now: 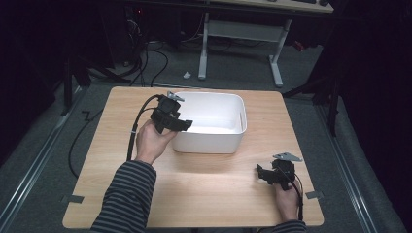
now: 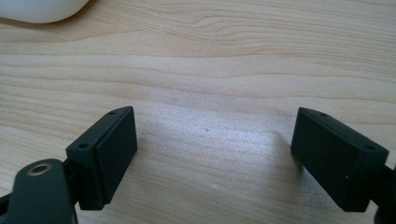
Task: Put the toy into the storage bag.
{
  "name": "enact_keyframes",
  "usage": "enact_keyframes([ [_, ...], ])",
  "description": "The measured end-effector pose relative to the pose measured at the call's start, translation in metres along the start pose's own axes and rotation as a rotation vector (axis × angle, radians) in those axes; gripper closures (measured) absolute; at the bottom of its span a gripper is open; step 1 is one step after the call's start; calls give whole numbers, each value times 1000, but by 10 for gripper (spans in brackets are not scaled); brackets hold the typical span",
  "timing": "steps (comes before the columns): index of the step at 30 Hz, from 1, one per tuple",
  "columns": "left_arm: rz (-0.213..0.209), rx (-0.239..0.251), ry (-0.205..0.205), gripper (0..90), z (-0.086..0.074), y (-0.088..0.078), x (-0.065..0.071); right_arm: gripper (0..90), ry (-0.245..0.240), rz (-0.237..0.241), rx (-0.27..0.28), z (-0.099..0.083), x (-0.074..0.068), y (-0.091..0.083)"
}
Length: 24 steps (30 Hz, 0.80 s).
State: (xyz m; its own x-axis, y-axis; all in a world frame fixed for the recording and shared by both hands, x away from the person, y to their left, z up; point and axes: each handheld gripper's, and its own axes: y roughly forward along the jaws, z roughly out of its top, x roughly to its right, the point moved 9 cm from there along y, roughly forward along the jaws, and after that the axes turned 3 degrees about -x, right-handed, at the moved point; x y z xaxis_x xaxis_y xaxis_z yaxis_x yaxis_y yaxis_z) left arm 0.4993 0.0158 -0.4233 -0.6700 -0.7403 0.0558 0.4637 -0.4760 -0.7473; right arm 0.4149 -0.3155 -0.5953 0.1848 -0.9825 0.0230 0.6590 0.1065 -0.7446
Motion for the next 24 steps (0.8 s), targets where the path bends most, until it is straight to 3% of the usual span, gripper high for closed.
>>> enact_keyframes([
  [24,59,52,-9,408,-23,-30,-18,145,2,0,0,0,0,0],
])
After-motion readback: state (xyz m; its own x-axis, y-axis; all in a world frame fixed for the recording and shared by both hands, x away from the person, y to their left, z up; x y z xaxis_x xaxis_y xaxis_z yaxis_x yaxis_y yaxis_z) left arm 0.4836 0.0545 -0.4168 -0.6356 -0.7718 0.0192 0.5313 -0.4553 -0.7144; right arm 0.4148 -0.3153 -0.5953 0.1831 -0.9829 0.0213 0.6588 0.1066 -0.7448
